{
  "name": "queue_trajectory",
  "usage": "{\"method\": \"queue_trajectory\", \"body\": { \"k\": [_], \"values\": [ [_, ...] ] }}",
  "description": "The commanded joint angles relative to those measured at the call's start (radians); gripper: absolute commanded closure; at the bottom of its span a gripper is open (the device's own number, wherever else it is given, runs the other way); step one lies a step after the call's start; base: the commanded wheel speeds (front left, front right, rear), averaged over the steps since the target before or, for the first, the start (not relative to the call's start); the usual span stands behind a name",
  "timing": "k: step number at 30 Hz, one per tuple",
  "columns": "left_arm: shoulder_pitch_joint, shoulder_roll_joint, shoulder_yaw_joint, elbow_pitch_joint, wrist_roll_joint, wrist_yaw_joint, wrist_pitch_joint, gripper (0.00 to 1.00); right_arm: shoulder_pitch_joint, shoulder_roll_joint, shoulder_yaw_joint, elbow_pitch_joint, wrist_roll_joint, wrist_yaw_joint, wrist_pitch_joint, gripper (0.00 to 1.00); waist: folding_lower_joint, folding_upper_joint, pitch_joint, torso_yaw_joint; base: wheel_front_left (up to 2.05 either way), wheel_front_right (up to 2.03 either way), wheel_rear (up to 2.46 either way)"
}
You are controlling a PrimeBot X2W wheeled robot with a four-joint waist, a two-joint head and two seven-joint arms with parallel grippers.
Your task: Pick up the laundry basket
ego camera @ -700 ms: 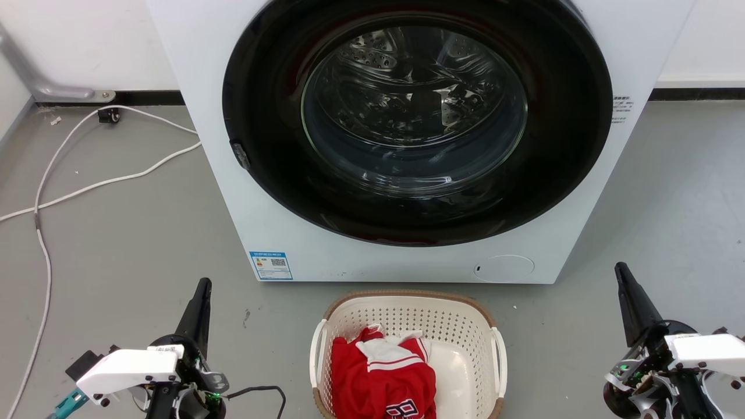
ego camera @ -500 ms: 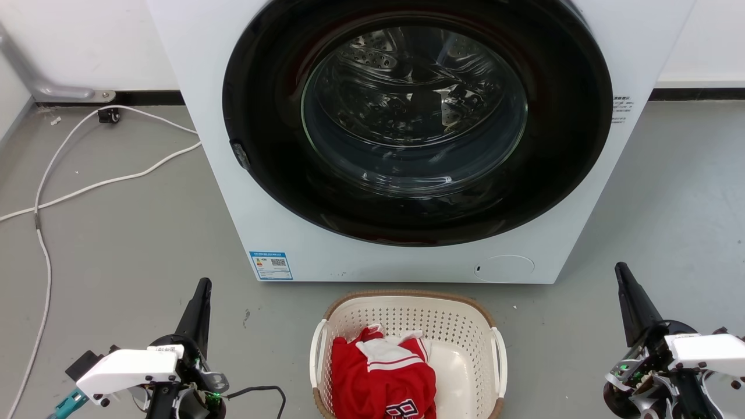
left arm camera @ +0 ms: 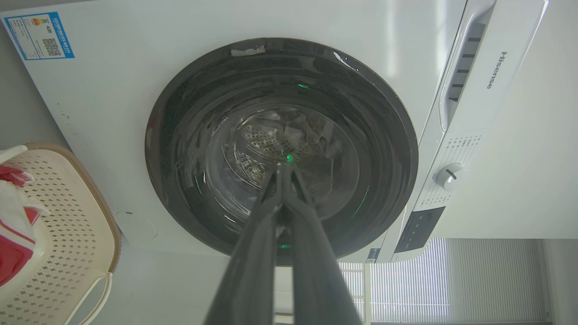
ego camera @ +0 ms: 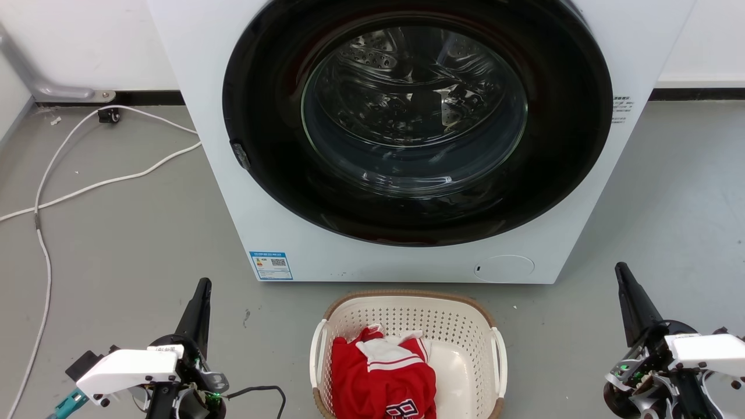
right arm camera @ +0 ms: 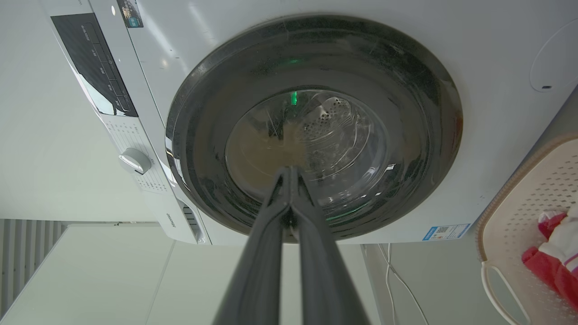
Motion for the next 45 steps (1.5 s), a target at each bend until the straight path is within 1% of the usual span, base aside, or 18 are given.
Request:
{"method": "queue_trajectory", "body": {
  "k": [1, 2, 3, 6, 11, 17, 20, 28, 40, 41, 42, 45],
  "values": [
    [-0.01, -0.001, 0.003, 0.001, 0.003, 0.0, 0.005, 1.0, -0.011, 0.004, -0.002, 0.001, -0.006, 0.003, 0.005, 1.0, 0.0, 0.0, 0.0, 0.0, 0.0, 0.0, 0.0],
    [-0.01, -0.001, 0.003, 0.001, 0.003, 0.0, 0.005, 1.0, -0.011, 0.004, -0.002, 0.001, -0.006, 0.003, 0.005, 1.0, 0.0, 0.0, 0.0, 0.0, 0.0, 0.0, 0.0],
    [0.002, 0.0, -0.001, 0.003, 0.0, 0.0, -0.001, 0.0, 0.002, 0.0, 0.0, 0.002, 0.0, 0.0, 0.002, 0.0, 0.0, 0.0, 0.0, 0.0, 0.0, 0.0, 0.0],
    [0.017, -0.005, -0.005, 0.02, -0.001, 0.0, -0.003, 0.0, 0.019, 0.002, 0.004, 0.019, 0.0, 0.0, -0.002, 0.0, 0.0, 0.0, 0.0, 0.0, 0.0, 0.0, 0.0],
    [0.017, -0.005, -0.028, 0.005, 0.005, 0.0, -0.027, 0.0, 0.025, 0.002, 0.022, 0.01, -0.015, 0.0, -0.028, 0.0, 0.0, 0.0, 0.0, 0.0, 0.0, 0.0, 0.0],
    [0.014, 0.002, -0.061, -0.014, 0.063, 0.0, -0.06, 0.0, 0.026, 0.002, 0.036, -0.004, -0.08, 0.0, -0.058, 0.0, 0.0, 0.0, 0.0, 0.001, 0.0, 0.0, 0.0],
    [0.012, 0.0, -0.063, -0.031, 0.111, 0.0, -0.073, 0.0, 0.027, 0.002, 0.039, -0.015, -0.147, 0.0, -0.071, 0.0, 0.0, 0.0, -0.001, 0.002, 0.0, 0.0, 0.0],
    [0.015, -0.003, -0.079, -0.076, 0.284, 0.0, -0.108, 0.0, 0.03, 0.003, 0.047, -0.064, -0.379, 0.0, -0.106, 0.0, 0.0, 0.0, -0.004, 0.002, 0.0, 0.0, 0.0],
    [0.029, 0.002, -0.126, -0.103, 0.562, 0.0, -0.154, 0.0, 0.046, 0.003, 0.052, -0.11, -0.663, 0.001, -0.123, 0.0, 0.0, 0.0, -0.012, 0.003, 0.0, 0.0, 0.0],
    [0.029, 0.002, -0.126, -0.103, 0.562, 0.0, -0.154, 0.0, 0.046, 0.003, 0.052, -0.11, -0.663, 0.001, -0.123, 0.0, 0.0, 0.0, -0.012, 0.003, 0.0, 0.0, 0.0],
    [0.03, 0.008, -0.133, -0.105, 0.615, 0.0, -0.161, 0.0, 0.049, 0.003, 0.052, -0.115, -0.718, 0.001, -0.122, 0.0, 0.0, 0.0, -0.013, 0.004, 0.0, 0.0, 0.0],
    [0.033, 0.017, -0.148, -0.107, 0.695, 0.005, -0.171, 0.0, 0.054, 0.004, 0.055, -0.122, -0.799, 0.001, -0.12, 0.0, 0.0, 0.0, -0.016, 0.005, 0.0, 0.0, 0.0]
  ]
}}
